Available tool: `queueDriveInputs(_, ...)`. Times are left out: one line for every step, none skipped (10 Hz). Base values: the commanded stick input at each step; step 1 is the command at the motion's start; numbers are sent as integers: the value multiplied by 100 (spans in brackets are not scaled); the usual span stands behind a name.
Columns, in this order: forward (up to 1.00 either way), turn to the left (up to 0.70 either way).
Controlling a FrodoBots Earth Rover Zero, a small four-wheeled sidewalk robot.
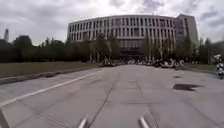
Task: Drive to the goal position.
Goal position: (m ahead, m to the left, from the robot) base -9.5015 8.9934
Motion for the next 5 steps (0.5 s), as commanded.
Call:
queueDriveInputs(70, 0)
queueDriveInputs(70, 0)
queueDriveInputs(70, 0)
queueDriveInputs(70, -11)
queueDriveInputs(70, -35)
